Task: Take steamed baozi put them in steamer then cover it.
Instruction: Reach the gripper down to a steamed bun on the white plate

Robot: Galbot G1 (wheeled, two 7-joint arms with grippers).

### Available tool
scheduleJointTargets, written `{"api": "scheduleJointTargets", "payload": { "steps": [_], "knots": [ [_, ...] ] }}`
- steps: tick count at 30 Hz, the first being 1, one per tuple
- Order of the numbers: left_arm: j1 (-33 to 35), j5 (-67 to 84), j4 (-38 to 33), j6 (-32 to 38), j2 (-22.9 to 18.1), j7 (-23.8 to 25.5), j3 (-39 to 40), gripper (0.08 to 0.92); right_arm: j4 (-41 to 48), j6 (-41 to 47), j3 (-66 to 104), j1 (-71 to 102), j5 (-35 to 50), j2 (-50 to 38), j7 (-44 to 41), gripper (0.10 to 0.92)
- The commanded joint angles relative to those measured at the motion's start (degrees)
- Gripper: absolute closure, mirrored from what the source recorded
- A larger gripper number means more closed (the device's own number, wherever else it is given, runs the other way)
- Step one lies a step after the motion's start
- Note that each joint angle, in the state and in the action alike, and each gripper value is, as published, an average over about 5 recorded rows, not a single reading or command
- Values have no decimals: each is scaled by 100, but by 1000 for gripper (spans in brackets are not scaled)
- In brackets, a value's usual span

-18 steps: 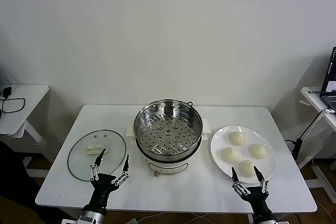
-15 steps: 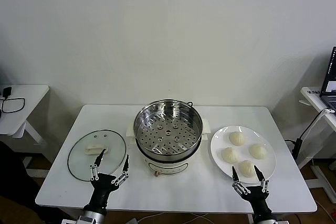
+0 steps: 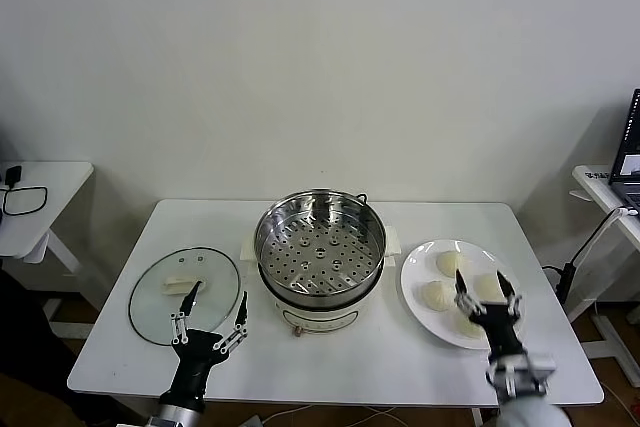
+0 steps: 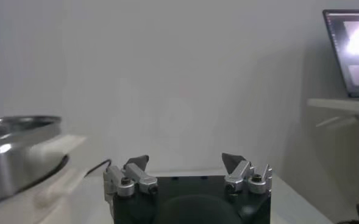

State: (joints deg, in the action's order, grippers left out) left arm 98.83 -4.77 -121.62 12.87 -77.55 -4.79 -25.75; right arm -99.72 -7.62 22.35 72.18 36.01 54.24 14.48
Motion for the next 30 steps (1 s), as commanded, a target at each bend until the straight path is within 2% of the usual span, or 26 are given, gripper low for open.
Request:
{"api": "scheduleJointTargets", "payload": {
  "steps": [1, 5, 8, 15, 21, 24, 30],
  "knots": [
    [42, -62, -147, 9, -9, -12, 3, 177, 864, 483, -721, -1905, 738, -566, 215, 203],
    [55, -59, -198, 2, -12, -19, 14, 177, 1706, 502, -1516, -3030, 1032, -855, -195, 203],
    [40, -56, -202, -5, -7, -27, 34, 177, 2183, 549, -2119, -3675, 1205, -1077, -805, 203],
    [12, -48, -224, -24, 25, -46, 78, 177, 3146, 826, -3621, -4918, 928, -1784, -3403, 203],
    [-2, -44, -248, -48, 35, -58, 125, 177, 3994, 939, -4879, -6340, 163, -1984, -6142, 203],
    [2, -45, -247, -56, 31, -63, 149, 177, 4456, 960, -5296, -6882, -521, -1879, -7438, 203],
    [22, -45, -239, -58, 19, -73, 156, 177, 5154, 815, -5899, -7652, -2030, -1496, -8861, 203]
  ]
}}
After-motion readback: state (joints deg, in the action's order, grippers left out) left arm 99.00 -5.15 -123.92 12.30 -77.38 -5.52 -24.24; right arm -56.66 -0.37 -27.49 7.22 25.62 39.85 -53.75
